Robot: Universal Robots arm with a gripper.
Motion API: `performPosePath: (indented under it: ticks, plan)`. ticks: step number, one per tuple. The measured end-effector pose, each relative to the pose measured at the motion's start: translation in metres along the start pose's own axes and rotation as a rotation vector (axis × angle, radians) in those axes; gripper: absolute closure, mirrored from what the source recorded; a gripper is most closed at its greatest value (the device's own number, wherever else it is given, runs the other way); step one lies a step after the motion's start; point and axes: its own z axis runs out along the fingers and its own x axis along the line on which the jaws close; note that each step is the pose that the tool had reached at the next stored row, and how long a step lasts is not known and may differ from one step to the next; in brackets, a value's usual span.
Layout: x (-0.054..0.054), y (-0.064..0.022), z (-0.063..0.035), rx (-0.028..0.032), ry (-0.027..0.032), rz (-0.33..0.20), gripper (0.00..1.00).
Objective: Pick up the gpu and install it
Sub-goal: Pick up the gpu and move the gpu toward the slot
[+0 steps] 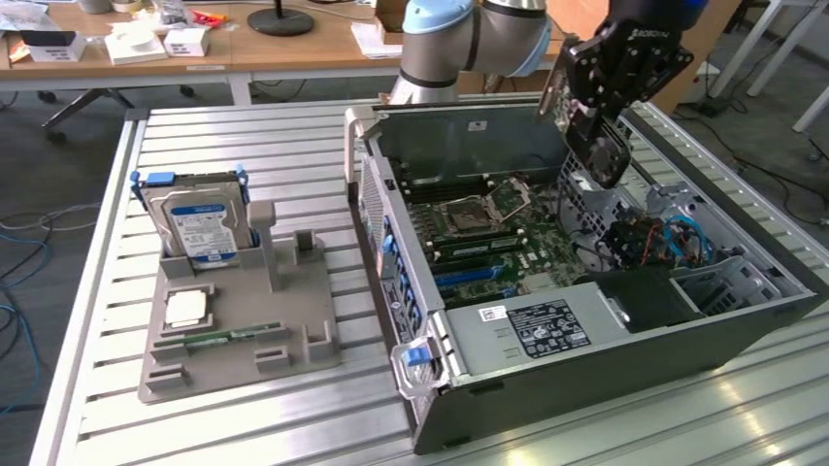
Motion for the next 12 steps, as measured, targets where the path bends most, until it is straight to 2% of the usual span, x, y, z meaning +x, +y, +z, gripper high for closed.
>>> performPosePath:
  ticks: [2,7,12]
  plan:
    - [-0.007,0.0002,0.0001,0.0002,0.0,0.0,0.74]
    - [-0.01,0.0003,0.0002,0.0001,-0.0001,0.0,0.74]
    - [-0.024,0.0009,0.0005,0.0001,0.0,0.0,0.74]
